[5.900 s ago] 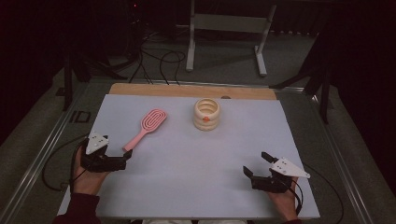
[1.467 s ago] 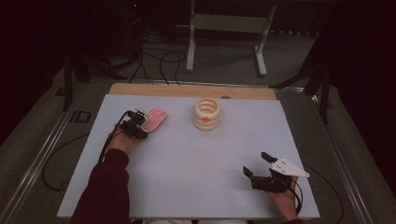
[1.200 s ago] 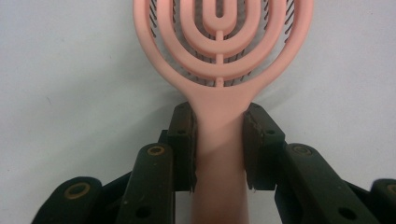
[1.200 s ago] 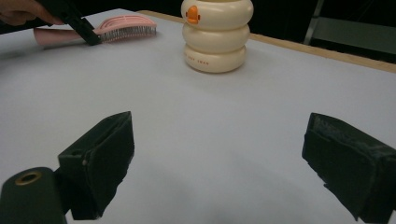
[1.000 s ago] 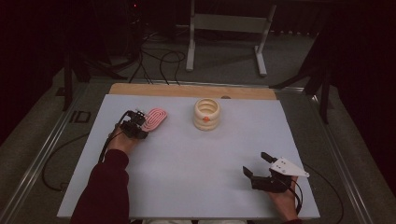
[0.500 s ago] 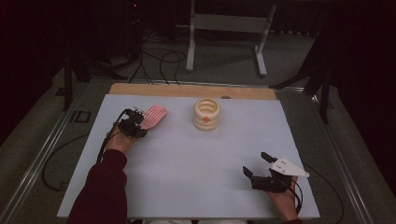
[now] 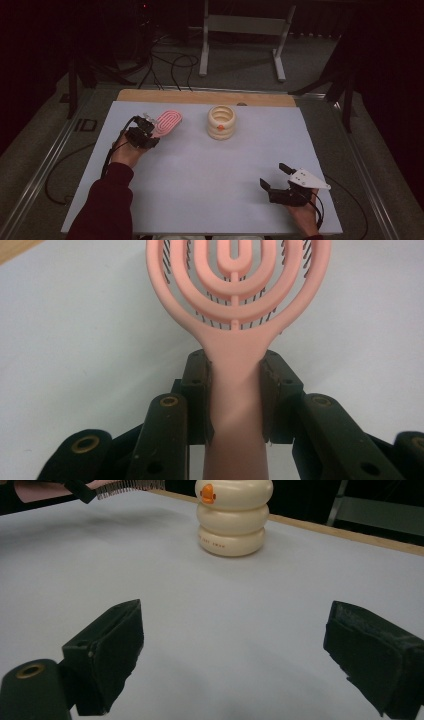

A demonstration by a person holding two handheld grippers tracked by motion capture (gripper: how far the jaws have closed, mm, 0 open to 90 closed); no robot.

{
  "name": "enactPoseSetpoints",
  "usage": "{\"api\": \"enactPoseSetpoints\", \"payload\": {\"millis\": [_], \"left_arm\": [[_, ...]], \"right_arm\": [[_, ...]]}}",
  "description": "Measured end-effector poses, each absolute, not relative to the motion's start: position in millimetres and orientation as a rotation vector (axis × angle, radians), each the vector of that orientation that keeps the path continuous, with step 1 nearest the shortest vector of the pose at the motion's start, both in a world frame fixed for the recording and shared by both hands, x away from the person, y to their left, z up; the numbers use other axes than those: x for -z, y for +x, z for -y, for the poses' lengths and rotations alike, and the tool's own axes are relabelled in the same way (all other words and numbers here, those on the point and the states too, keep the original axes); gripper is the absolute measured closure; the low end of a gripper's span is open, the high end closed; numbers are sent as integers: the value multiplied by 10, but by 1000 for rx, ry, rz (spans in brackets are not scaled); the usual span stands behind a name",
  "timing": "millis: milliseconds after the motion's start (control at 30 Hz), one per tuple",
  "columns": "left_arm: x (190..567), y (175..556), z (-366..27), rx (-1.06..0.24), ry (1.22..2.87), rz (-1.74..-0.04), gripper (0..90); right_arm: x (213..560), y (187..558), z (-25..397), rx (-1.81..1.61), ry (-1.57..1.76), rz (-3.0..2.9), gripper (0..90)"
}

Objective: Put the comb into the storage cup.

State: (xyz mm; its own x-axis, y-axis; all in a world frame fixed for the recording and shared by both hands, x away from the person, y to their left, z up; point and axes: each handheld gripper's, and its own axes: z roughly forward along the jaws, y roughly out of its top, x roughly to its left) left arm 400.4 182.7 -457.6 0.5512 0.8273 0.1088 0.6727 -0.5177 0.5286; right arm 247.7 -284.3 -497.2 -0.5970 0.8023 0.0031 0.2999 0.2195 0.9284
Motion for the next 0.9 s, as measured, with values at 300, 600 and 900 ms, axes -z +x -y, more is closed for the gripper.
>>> {"api": "enactPoseSetpoints", "payload": {"millis": [300,600,900], "left_arm": [[4455,3868,-1733,-514,2359,-1139,695],[4386,3749,-1590,-511,2381,-1052,696],[4375,3643,-1449,-504,2407,-974,696]], "right_arm": [[4980,2483,2838,-1366,1019,-2022,92],[4990,2494,2830,-1366,1026,-2044,91],[4998,2503,2822,-1361,1033,-2060,90]]}}
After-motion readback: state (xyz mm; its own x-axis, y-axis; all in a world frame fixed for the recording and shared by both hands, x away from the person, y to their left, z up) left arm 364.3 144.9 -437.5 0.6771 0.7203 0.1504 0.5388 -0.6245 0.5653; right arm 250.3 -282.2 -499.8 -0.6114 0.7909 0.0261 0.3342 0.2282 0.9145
